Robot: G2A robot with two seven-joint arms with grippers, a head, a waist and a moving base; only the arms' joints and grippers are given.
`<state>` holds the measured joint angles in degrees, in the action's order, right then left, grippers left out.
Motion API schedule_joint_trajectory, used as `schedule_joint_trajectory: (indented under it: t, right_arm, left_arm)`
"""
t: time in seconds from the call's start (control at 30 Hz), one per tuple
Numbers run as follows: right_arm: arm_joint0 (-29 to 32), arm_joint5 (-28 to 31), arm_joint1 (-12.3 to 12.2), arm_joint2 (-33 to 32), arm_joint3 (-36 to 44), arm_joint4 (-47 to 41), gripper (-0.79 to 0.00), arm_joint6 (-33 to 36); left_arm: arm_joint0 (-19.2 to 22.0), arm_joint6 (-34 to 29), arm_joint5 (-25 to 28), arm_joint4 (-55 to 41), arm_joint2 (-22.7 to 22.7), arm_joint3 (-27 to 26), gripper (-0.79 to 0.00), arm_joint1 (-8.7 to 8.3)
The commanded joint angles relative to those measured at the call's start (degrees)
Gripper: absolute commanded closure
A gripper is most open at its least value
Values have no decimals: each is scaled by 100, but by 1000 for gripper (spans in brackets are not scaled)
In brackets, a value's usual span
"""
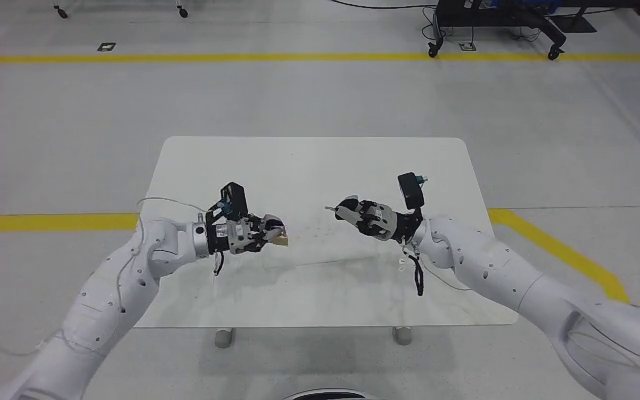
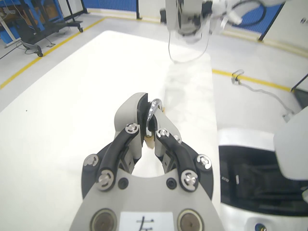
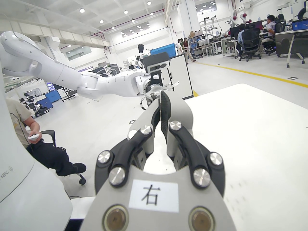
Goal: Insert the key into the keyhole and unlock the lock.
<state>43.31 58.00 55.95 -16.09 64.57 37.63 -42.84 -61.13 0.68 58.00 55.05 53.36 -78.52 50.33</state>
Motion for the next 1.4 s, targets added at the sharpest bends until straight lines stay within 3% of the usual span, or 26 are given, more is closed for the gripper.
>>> schedule_joint_trajectory:
  t: [0.0, 0.2, 0.33, 0.5, 0.6, 0.77, 0.87, 0.93, 1.27, 1.37]
  right_arm:
    - [0, 0, 0, 0, 0, 0, 0, 0]
    - [0, 0, 0, 0, 0, 0, 0, 0]
    - [81, -139, 10, -95, 140, -71, 0, 194]
    - [225, -88, -4, -419, 242, -233, 0, 350]
    - [372, 0, -38, -658, 340, -264, 0, 194]
    - [693, 0, -155, -961, 537, -190, 0, -201]
    - [900, 0, -255, -1168, 619, -85, 0, -344]
    - [1053, 0, -328, -1332, 767, -55, 0, -344]
    - [1053, 0, -328, -1332, 767, -55, 0, -344]
    - [1053, 0, -328, -1332, 767, -55, 0, -344]
  left_arm:
    - [0, 1, 0, -67, 1, 0, 0, 0]
    - [-58, 49, -75, -178, -6, -23, 0, 11]
    - [-93, -95, 0, -2066, -357, 10, 0, 35]
    - [465, -2157, 0, -5445, -969, 444, 0, -32]
    - [920, -3809, -605, -7514, -1351, 818, 0, -1]
    - [1531, -6185, -2018, -10603, -1695, 1568, 0, 303]
    - [1673, -7050, -2590, -11953, -1802, 2024, 0, 571]
    - [1734, -7437, -2820, -12381, -1863, 2258, 0, 712]
    - [1734, -7437, -2820, -12381, -1863, 2258, 0, 712]
    - [1594, -6861, -2748, -12136, -1787, 2181, 0, 700]
